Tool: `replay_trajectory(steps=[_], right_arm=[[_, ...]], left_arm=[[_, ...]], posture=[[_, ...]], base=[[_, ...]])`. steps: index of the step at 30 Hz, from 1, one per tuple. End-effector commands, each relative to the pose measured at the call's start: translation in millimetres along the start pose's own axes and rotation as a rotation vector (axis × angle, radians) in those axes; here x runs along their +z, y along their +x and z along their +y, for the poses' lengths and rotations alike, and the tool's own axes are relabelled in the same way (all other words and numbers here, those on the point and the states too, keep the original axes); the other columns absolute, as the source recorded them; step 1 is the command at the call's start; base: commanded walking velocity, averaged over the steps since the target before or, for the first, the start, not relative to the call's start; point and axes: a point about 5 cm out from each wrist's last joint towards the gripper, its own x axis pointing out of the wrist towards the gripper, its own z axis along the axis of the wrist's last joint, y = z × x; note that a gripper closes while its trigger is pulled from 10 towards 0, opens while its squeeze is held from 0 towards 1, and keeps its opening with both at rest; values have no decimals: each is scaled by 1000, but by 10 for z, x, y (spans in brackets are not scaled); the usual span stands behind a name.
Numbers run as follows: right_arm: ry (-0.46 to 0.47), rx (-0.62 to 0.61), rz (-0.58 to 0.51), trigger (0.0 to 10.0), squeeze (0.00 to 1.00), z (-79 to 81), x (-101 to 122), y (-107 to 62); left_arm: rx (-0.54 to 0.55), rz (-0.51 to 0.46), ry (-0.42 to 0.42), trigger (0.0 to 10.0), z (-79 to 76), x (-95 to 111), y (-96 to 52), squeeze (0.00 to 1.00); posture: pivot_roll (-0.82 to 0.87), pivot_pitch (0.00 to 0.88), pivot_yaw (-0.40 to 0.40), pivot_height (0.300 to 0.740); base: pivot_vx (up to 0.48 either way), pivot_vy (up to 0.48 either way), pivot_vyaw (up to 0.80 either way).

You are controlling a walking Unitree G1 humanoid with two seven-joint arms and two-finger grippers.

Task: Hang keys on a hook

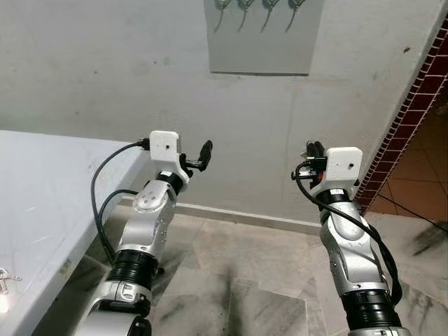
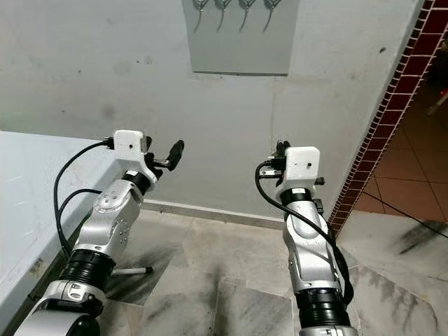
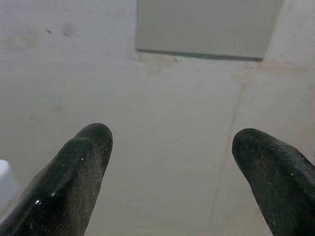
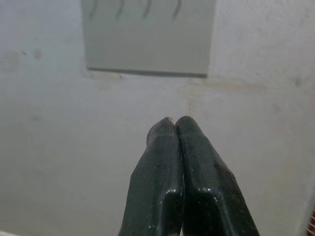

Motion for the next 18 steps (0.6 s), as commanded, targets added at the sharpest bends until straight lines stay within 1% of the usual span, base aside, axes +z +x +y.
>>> replay_trajectory(steps=[1,3,4,5,7,8,9,10,11,12,15,18], right_arm=[[34,18,-92,10000,0,39,208,51],[48,20,-135,10000,0,32,280,24],[63,33,-137,10000,0,39,292,-23],[63,33,-137,10000,0,39,292,-23],[75,42,-133,10000,0,38,277,-153],[74,45,-131,10000,0,36,267,-191],[71,46,-127,10000,0,31,257,-227],[71,47,-126,10000,0,27,257,-232],[82,43,-115,10000,0,20,245,-278],[85,42,-111,10000,0,19,240,-294],[85,30,-113,10000,0,-2,256,-286],[98,32,-136,10000,0,7,346,-273]], left_arm=[[26,-48,1,10000,92,110,-34,0],[26,-66,2,10000,105,144,-80,0],[34,-76,5,10000,114,148,-140,0],[34,-76,5,10000,114,148,-140,0],[38,-97,11,10000,100,123,-302,0],[39,-101,15,10000,94,114,-349,0],[41,-104,10,10000,85,103,-394,0],[41,-103,2,10000,83,102,-400,0],[52,-83,-22,10000,89,48,-468,0],[53,-75,-32,10000,90,27,-495,0],[59,-66,-34,10000,89,35,-508,0],[48,-90,-18,10000,81,159,-495,0]], posture=[[-95,0,15,740],[-95,0,15,740],[-95,0,12,740],[-95,0,12,740],[-93,0,11,740],[-93,0,11,740],[-89,0,7,740],[-89,0,7,740],[-87,0,5,740],[-87,0,5,740],[-79,0,-3,740],[-75,0,-7,740]], base=[[0,0,0],[0,0,0],[0,0,0],[0,0,0],[0,0,0],[0,0,0],[0,0,0],[0,0,0],[0,0,0],[0,0,0],[0,0,0],[0,0,0]])
